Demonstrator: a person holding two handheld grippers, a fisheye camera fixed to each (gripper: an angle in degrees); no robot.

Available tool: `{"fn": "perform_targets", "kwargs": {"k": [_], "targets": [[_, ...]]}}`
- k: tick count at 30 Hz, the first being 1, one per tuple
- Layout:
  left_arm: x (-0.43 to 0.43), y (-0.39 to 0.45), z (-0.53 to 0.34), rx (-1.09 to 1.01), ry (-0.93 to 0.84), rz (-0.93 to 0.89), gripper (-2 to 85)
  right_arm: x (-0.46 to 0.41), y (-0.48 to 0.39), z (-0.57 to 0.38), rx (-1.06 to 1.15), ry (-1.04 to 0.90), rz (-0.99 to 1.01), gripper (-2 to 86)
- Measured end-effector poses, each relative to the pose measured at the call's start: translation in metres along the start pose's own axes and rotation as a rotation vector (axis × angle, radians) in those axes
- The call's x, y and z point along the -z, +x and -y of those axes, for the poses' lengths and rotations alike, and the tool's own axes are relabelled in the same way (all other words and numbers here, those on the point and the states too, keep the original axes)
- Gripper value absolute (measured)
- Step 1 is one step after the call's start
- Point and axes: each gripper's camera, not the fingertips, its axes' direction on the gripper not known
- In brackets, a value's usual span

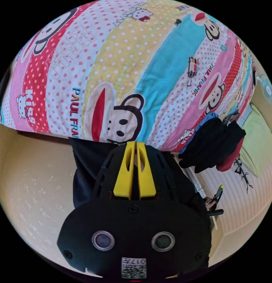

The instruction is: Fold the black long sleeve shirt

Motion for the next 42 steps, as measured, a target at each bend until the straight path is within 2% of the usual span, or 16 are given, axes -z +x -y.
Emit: {"fn": "perform_targets", "kwargs": {"k": [6, 12, 18, 22, 27, 29, 31, 35, 42], "targets": [[-0.107, 0.099, 0.05, -0.42, 0.01, 0.231, 2.6, -0.06, 0.073, 0.014, 0.151, -0.013, 0.034, 1.6], [-0.159, 0.15, 0.085, -0.648, 0.177, 0.138, 8.7, -0.141, 0.12, 0.036, 0.144, -0.075, 0.164, 4.6], [-0.177, 0.141, 0.125, -0.676, 0.361, 0.045, 12.3, -0.194, 0.109, 0.08, 0.25, -0.029, 0.285, 7.6], [-0.2, 0.131, 0.162, -0.704, 0.332, -0.034, 12.6, -0.247, 0.082, 0.119, 0.349, -0.112, 0.35, 9.4], [-0.249, 0.111, 0.185, -0.783, 0.287, -0.05, 12.6, -0.281, 0.098, 0.17, 0.199, -0.07, 0.139, 10.4], [-0.275, 0.097, 0.191, -0.799, 0.253, -0.052, 12.6, -0.329, 0.109, 0.188, 0.188, -0.195, -0.028, 10.8], [-0.306, 0.081, 0.199, -0.803, 0.199, -0.051, 12.6, -0.358, 0.113, 0.192, 0.237, -0.217, -0.012, 10.3], [-0.352, 0.055, 0.229, -0.812, 0.076, -0.036, 12.4, -0.374, 0.131, 0.23, 0.121, -0.283, 0.137, 5.0], [-0.353, 0.033, 0.273, -0.822, 0.162, -0.037, 12.4, -0.379, 0.146, 0.261, -0.007, -0.249, 0.208, 4.0]]}}
